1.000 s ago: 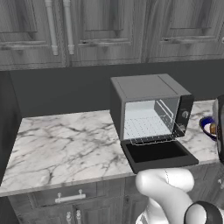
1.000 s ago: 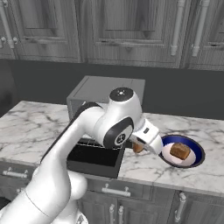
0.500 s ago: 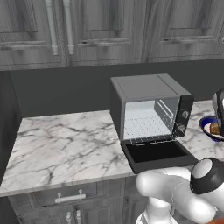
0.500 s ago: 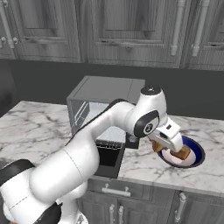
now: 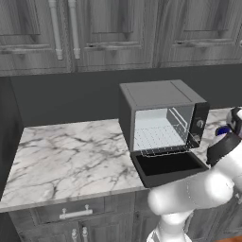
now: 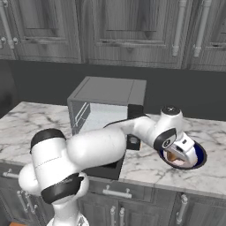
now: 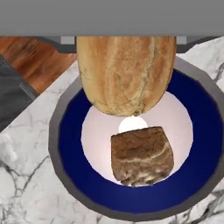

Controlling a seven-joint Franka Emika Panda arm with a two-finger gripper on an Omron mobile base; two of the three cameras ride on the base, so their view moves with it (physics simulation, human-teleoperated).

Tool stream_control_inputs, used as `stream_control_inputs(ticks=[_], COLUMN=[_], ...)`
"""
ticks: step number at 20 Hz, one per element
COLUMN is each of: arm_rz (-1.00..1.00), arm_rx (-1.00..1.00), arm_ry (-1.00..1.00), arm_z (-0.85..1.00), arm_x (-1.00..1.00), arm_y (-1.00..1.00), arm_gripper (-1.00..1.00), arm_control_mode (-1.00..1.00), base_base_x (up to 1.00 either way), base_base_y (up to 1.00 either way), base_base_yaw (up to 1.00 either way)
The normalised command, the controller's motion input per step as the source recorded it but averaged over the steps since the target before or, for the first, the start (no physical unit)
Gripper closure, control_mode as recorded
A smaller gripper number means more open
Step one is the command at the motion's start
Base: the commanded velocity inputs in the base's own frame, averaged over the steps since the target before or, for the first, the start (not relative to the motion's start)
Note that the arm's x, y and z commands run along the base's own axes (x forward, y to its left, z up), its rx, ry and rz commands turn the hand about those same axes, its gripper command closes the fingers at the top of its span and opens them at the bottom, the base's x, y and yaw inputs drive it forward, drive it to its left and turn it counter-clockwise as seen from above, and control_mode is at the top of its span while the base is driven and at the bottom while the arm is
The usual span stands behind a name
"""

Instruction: Pick up the heated bread from the toaster oven and place it in the bowl. Then move the bread bowl to the dining counter.

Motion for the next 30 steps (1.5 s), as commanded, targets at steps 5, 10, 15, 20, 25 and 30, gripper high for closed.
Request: stream_control_inputs(ticks=[5, 10, 15, 20, 25, 30], arm_rz=[0.0, 0.0, 0.0, -0.05, -0.18, -0.27], arm_rx=[0.03, 0.0, 0.0, 0.0, 0.04, 0.25], arm_ry=[0.0, 0.0, 0.0, 0.0, 0.02, -0.04], arm_z=[-0.44, -0.33, -0.12, 0.36, 0.25, -0.46], arm_x=[0.39, 0.71, 0.48, -0.08, -0.92, -0.96], arm_y=[-0.34, -0.21, -0.04, 0.01, 0.14, 0.09], arm_gripper=[1.0, -1.0, -1.0, -1.0, -1.0, -1.0], arm_control_mode=[-1.0, -1.0, -1.0, -1.0, -1.0, -1.0], base_base_x=[0.0, 0.0, 0.0, 0.0, 0.0, 0.0], base_base_y=[0.0, 0.0, 0.0, 0.0, 0.0, 0.0], base_base_yaw=[0.0, 0.0, 0.0, 0.0, 0.0, 0.0])
